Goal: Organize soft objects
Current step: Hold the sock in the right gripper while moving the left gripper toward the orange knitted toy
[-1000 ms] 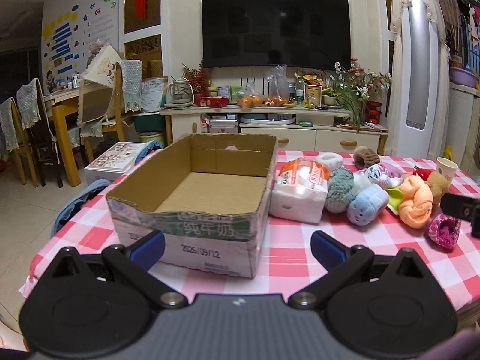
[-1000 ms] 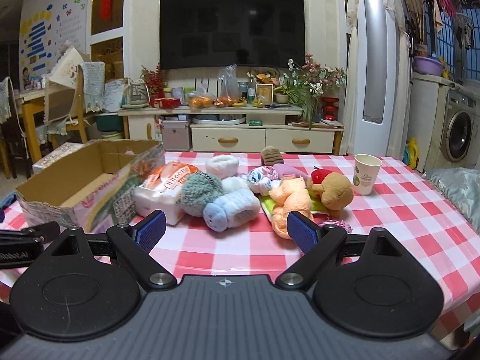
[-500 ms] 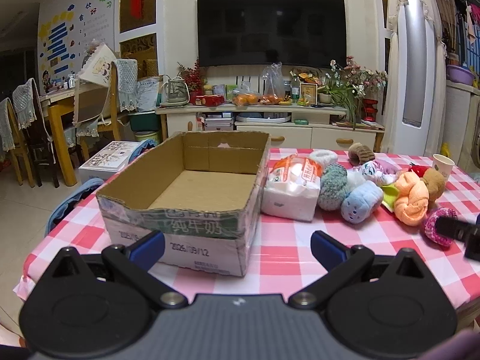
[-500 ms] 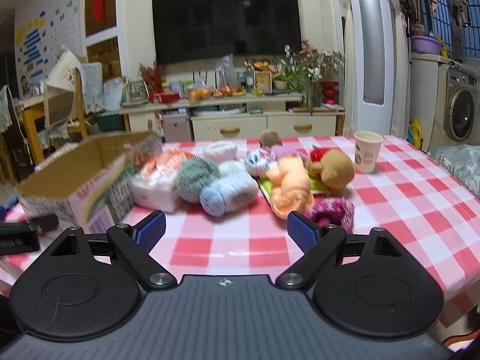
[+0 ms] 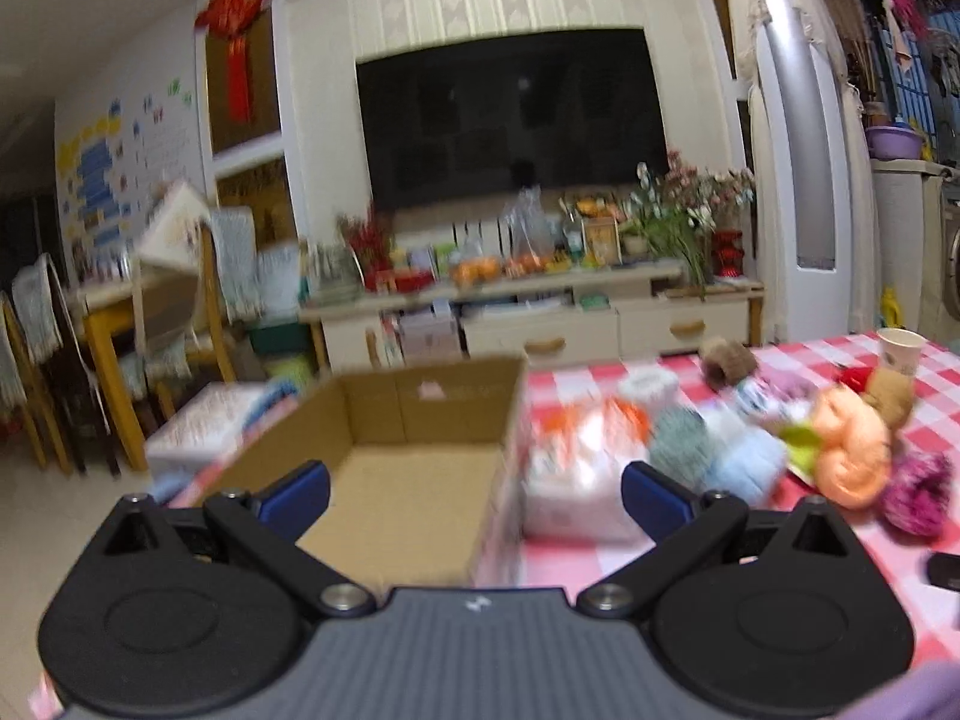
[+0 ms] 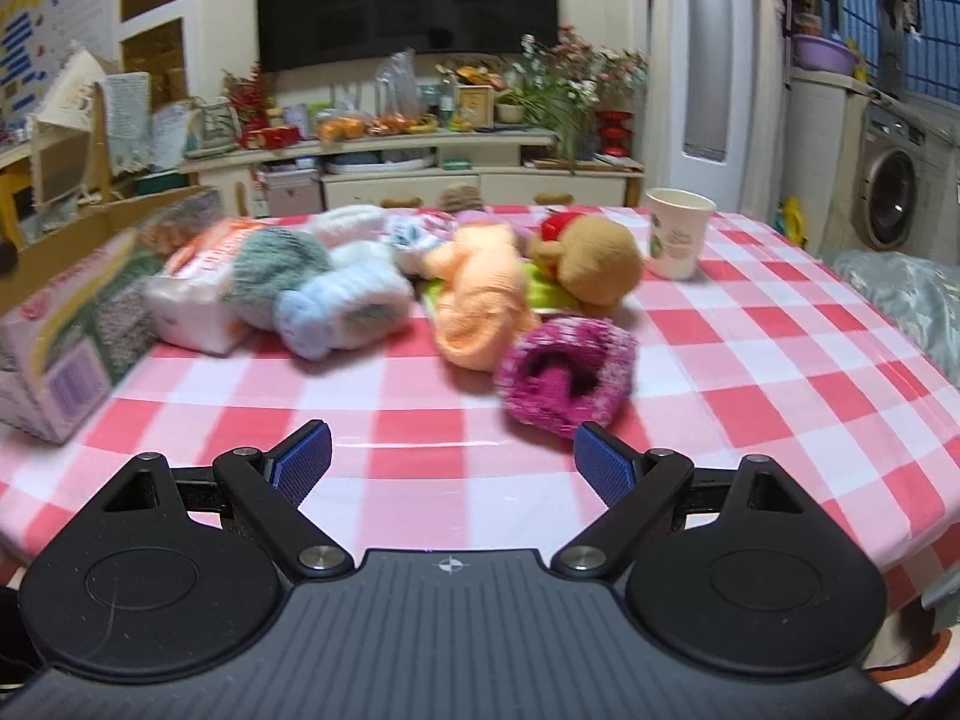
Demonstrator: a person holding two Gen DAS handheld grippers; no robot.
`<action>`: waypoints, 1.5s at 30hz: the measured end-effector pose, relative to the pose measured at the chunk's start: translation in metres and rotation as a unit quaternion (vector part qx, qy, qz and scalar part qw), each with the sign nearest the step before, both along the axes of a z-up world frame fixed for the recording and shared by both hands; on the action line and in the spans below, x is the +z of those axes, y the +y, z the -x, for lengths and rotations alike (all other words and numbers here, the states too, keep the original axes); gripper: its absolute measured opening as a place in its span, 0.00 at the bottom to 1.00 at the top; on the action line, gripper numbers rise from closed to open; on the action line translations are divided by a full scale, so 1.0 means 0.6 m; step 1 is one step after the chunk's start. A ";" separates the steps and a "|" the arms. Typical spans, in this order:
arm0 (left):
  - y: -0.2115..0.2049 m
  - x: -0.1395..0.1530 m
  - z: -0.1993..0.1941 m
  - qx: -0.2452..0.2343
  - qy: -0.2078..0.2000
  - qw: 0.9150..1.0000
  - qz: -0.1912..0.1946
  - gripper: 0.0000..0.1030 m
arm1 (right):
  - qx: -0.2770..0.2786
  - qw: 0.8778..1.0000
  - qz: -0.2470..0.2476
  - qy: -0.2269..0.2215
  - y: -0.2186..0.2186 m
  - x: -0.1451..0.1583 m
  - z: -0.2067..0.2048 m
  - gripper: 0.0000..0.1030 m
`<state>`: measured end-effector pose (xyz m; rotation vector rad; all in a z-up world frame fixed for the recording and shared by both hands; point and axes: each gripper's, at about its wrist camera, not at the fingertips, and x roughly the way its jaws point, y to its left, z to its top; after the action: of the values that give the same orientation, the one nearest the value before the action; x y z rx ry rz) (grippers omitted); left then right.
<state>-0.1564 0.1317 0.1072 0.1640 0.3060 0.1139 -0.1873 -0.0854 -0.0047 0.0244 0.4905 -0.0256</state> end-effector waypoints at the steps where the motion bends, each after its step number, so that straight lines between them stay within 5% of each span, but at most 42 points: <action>1: 0.004 -0.001 -0.012 0.000 -0.009 1.000 -0.005 0.99 | -0.006 1.000 0.002 0.001 -0.006 0.000 -0.001 1.00; 9: 0.027 -0.033 -0.099 -0.001 -0.013 0.999 -0.029 0.99 | -0.036 0.999 -0.026 0.014 -0.061 -0.005 -0.012 1.00; 19: -0.007 -0.045 -0.122 -0.032 -0.006 0.996 -0.086 0.99 | -0.045 0.998 -0.038 0.030 -0.075 -0.008 -0.042 1.00; 27: -0.033 -0.036 -0.141 -0.036 0.024 0.996 -0.072 0.99 | -0.041 0.998 -0.034 0.033 -0.070 -0.007 -0.054 1.00; 32: -0.036 -0.003 -0.127 -0.030 -0.010 0.998 -0.047 0.99 | -0.034 0.998 -0.040 0.034 -0.072 -0.003 -0.055 1.00; 36: -0.056 0.019 -0.113 -0.071 -0.026 0.997 -0.013 0.99 | -0.031 0.998 -0.041 0.036 -0.077 -0.001 -0.062 1.00; 45: -0.142 0.011 -0.128 -0.185 0.036 0.981 0.048 0.99 | -0.015 0.998 -0.044 0.043 -0.081 -0.002 -0.072 1.00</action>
<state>-0.0797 0.0467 0.1137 0.1279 0.3467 -0.2764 -0.1442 -0.1338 -0.0058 0.1171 0.5765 -0.0354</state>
